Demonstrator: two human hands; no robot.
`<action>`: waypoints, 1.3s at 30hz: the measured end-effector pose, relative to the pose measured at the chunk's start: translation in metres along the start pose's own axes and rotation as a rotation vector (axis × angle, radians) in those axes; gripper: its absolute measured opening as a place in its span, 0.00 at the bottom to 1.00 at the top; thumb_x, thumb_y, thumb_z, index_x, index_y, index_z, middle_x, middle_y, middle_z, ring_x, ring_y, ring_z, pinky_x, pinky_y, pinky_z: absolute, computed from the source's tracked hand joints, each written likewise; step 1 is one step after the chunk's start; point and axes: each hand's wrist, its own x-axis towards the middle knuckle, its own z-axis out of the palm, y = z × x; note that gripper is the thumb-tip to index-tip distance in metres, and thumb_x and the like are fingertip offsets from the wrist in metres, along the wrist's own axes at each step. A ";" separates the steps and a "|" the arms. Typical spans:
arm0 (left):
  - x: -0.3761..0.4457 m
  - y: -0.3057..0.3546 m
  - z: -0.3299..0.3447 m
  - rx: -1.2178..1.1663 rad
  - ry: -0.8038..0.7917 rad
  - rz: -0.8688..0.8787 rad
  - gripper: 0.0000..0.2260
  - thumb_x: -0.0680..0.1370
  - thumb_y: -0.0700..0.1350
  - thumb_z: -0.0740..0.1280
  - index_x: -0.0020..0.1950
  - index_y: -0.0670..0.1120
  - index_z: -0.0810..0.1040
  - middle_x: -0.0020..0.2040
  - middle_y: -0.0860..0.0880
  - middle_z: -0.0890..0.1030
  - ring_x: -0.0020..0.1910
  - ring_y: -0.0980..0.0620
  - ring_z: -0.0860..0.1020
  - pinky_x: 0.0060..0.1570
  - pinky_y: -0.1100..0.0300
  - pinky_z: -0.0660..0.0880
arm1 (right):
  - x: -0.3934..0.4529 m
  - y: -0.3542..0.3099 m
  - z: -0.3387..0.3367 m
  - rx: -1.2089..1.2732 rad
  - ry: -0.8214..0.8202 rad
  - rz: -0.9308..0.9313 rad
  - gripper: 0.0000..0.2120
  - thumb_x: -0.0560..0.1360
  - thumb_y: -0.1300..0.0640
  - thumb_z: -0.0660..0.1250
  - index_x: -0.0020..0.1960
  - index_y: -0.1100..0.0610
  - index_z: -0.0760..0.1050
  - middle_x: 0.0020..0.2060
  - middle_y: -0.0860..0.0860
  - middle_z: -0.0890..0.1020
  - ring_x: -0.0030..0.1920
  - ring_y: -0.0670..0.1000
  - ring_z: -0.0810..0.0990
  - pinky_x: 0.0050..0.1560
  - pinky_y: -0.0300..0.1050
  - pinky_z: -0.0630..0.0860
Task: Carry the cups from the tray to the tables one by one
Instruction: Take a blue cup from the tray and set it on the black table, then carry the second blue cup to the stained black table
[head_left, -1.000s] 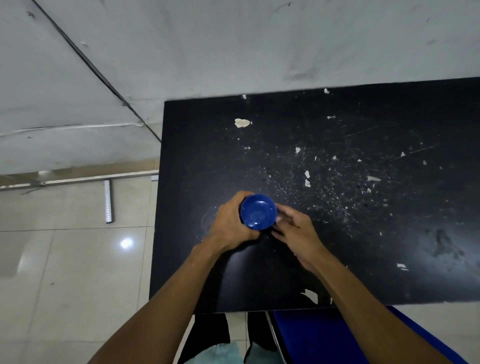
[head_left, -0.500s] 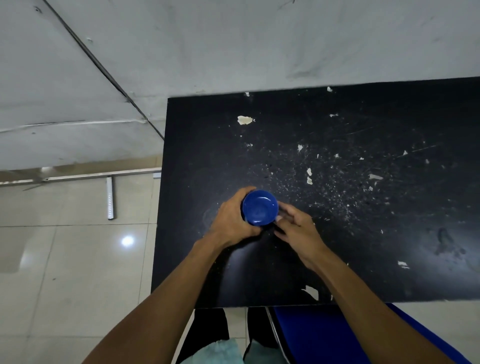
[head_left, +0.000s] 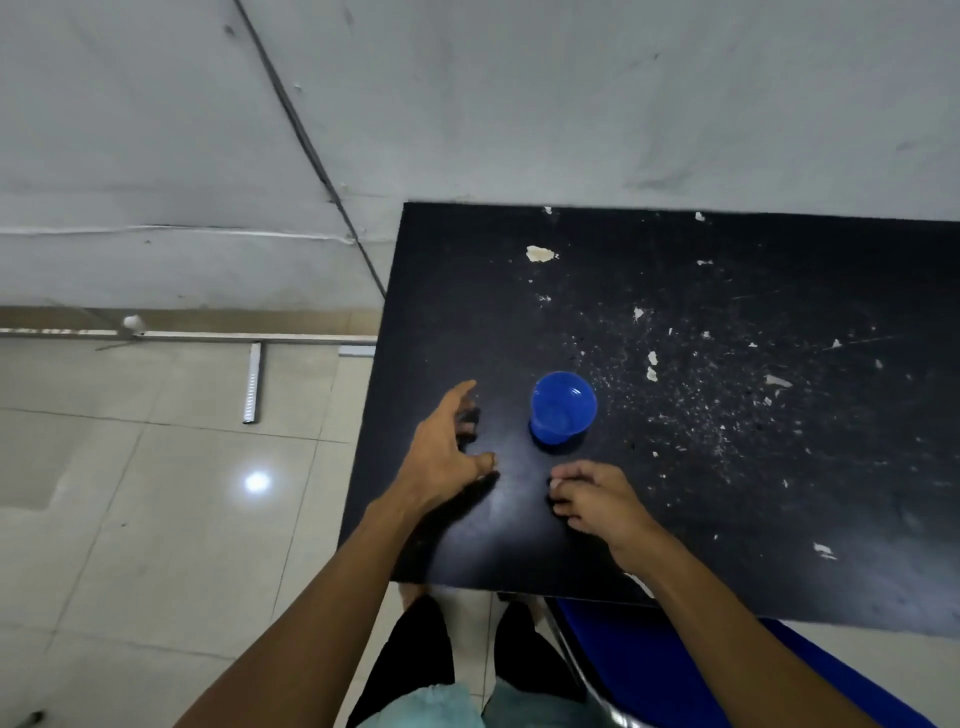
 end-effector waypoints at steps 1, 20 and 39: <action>-0.008 -0.005 -0.007 -0.015 0.034 -0.004 0.41 0.70 0.36 0.76 0.77 0.53 0.61 0.68 0.49 0.74 0.60 0.53 0.77 0.53 0.65 0.74 | -0.004 -0.001 0.008 -0.028 -0.013 0.000 0.06 0.77 0.62 0.66 0.50 0.53 0.79 0.49 0.55 0.84 0.47 0.51 0.81 0.40 0.39 0.75; -0.208 -0.158 -0.271 -0.147 0.713 -0.058 0.18 0.74 0.37 0.71 0.63 0.47 0.78 0.49 0.49 0.83 0.40 0.56 0.82 0.37 0.71 0.76 | -0.101 -0.091 0.333 -0.476 -0.249 -0.682 0.06 0.74 0.57 0.69 0.50 0.49 0.80 0.42 0.48 0.83 0.46 0.50 0.82 0.47 0.47 0.79; -0.326 -0.294 -0.503 -0.265 1.250 -0.361 0.22 0.77 0.40 0.67 0.70 0.49 0.70 0.62 0.47 0.78 0.44 0.58 0.79 0.40 0.62 0.75 | -0.143 -0.175 0.679 -0.846 -0.706 -0.999 0.17 0.77 0.55 0.68 0.65 0.52 0.74 0.60 0.52 0.79 0.60 0.50 0.77 0.58 0.46 0.76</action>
